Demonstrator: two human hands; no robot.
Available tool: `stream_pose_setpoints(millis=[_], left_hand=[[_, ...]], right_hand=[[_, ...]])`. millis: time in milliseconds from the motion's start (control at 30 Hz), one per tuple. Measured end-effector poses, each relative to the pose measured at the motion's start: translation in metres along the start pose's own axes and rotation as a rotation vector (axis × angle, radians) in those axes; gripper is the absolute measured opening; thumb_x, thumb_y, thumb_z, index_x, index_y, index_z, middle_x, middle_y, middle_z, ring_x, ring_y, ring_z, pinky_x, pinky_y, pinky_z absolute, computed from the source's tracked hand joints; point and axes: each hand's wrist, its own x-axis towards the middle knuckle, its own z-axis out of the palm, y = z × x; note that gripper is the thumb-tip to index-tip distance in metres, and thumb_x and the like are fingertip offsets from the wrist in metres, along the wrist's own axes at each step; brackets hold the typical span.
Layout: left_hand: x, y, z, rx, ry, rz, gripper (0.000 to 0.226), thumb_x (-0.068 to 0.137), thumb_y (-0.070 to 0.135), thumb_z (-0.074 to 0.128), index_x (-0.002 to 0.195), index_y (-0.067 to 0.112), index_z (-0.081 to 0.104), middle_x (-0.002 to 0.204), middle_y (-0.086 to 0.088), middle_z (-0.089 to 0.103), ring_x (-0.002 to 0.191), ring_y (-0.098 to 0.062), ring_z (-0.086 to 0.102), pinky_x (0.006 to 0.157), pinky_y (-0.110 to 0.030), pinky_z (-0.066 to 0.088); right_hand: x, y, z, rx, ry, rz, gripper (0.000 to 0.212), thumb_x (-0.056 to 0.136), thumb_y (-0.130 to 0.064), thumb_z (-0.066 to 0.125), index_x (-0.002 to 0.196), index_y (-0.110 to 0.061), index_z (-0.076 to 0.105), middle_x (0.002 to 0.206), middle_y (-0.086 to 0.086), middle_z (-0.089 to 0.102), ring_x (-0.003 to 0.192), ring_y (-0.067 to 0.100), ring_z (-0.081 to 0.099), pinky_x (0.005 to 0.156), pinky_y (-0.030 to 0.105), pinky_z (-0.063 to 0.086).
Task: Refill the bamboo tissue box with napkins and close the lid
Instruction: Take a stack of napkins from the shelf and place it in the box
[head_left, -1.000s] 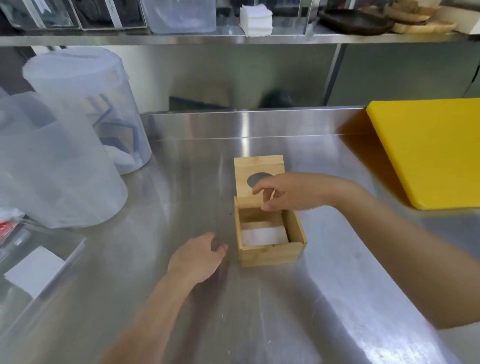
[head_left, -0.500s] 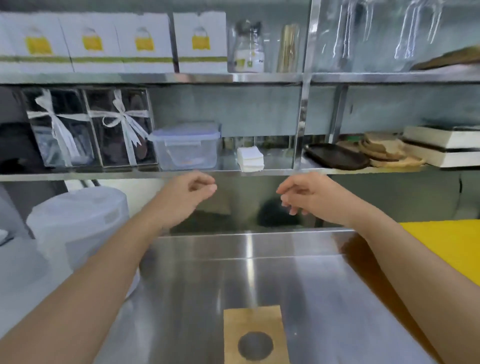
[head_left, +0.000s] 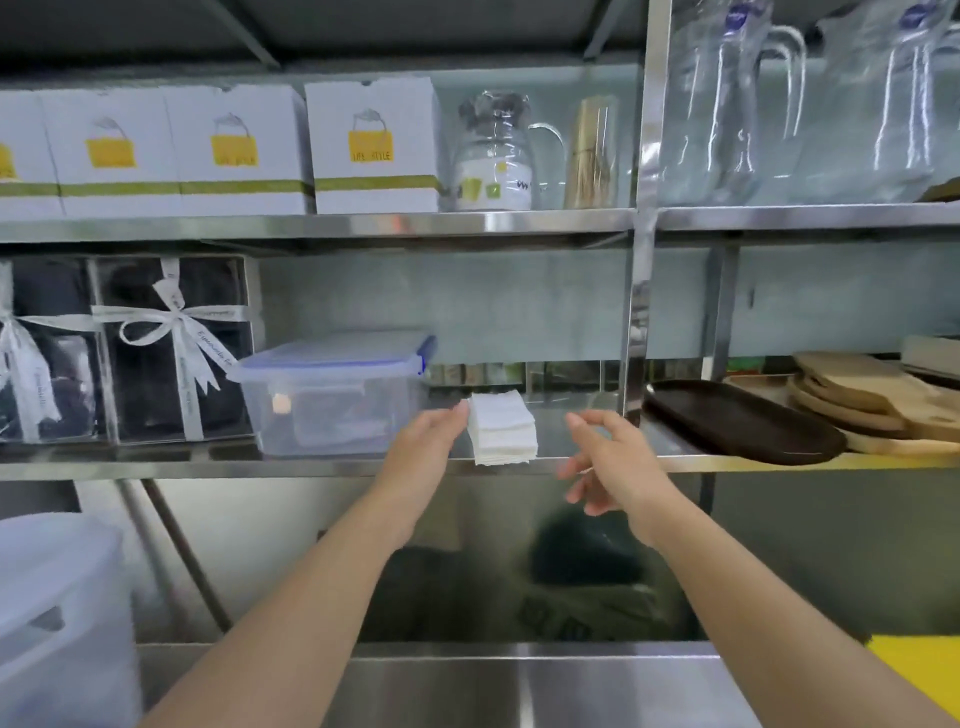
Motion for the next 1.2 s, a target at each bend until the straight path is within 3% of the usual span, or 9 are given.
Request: stream_pose_setpoints(millis=[100,167,367,567,700,867,967,1067,1200], left_hand=[[0.012,-0.012,0.016,-0.170,-0.117,-0.105,0.054,0.090,0.057,0.036,0.135,0.027,0.036,0.140,0.001,0.041,0.134,-0.016,0.034,0.110,-0.037,0.027],[0.019,-0.017,0.023,-0.259,-0.164,-0.150,0.065,0.089,0.060,0.029,0.143,0.023,0.027,0.151,-0.001,0.030,0.139,-0.016,0.025,0.114,-0.040,0.019],[0.024,-0.036,0.040,-0.359,-0.204,-0.188,0.069,0.089,0.063,0.026,0.145,0.024,0.021,0.156,-0.001,0.020,0.142,-0.018,0.016,0.115,-0.042,0.014],[0.028,-0.039,0.043,-0.350,-0.163,-0.178,0.071,0.088,0.063,0.032,0.144,0.020,0.027,0.154,-0.003,0.024,0.142,-0.023,0.019,0.116,-0.041,0.013],[0.035,-0.042,0.041,-0.290,-0.116,-0.157,0.070,0.086,0.064,0.035,0.142,0.023,0.032,0.152,0.000,0.030,0.140,-0.020,0.024,0.114,-0.042,0.017],[0.041,-0.054,0.043,-0.245,-0.087,-0.135,0.056,0.089,0.059,0.035,0.129,0.021,0.044,0.135,0.000,0.048,0.129,-0.015,0.037,0.114,-0.038,0.017],[0.037,-0.057,0.045,-0.348,-0.068,-0.167,0.054,0.090,0.052,0.040,0.122,0.009,0.049,0.124,-0.007,0.055,0.121,-0.020,0.046,0.111,-0.035,0.024],[0.036,-0.058,0.042,-0.514,0.039,-0.251,0.052,0.088,0.053,0.045,0.108,0.007,0.055,0.116,-0.012,0.058,0.111,-0.028,0.054,0.103,-0.042,0.035],[0.036,-0.064,0.033,-0.717,0.062,-0.459,0.070,0.083,0.063,0.043,0.128,0.009,0.044,0.129,-0.015,0.053,0.115,-0.032,0.052,0.102,-0.054,0.036]], right_hand=[[0.021,0.019,0.011,0.104,-0.074,0.111,0.060,0.090,-0.057,0.039,0.142,-0.032,0.027,0.095,0.016,0.070,0.053,0.021,0.061,0.043,0.025,0.046],[0.029,0.025,0.017,0.158,-0.139,0.151,0.060,0.088,-0.064,0.032,0.141,-0.036,0.025,0.098,0.018,0.069,0.051,0.022,0.060,0.046,0.026,0.047],[0.039,0.037,0.033,0.241,-0.301,0.215,0.061,0.086,-0.068,0.026,0.137,-0.035,0.032,0.111,0.020,0.065,0.058,0.023,0.063,0.051,0.027,0.052],[0.044,0.030,0.041,0.347,-0.302,0.267,0.049,0.087,-0.061,0.043,0.121,-0.026,0.042,0.125,0.020,0.052,0.098,0.036,0.061,0.072,0.045,0.058],[0.055,0.027,0.050,0.419,-0.172,0.310,0.063,0.080,-0.062,0.054,0.125,-0.017,0.049,0.118,0.020,0.053,0.097,0.035,0.059,0.065,0.044,0.059],[0.067,0.023,0.055,0.457,-0.025,0.358,0.055,0.080,-0.056,0.060,0.117,-0.017,0.049,0.093,0.010,0.055,0.092,0.032,0.058,0.084,0.052,0.054],[0.070,0.022,0.058,0.457,0.036,0.346,0.048,0.082,-0.041,0.064,0.120,-0.015,0.050,0.105,0.012,0.060,0.088,0.033,0.061,0.082,0.052,0.053],[0.068,0.025,0.056,0.435,0.077,0.320,0.038,0.083,-0.027,0.060,0.118,-0.012,0.052,0.109,0.014,0.060,0.075,0.028,0.060,0.076,0.046,0.052],[0.057,0.031,0.045,0.441,0.064,0.332,0.032,0.083,-0.025,0.058,0.112,-0.016,0.053,0.099,0.009,0.059,0.079,0.024,0.059,0.065,0.036,0.047]])
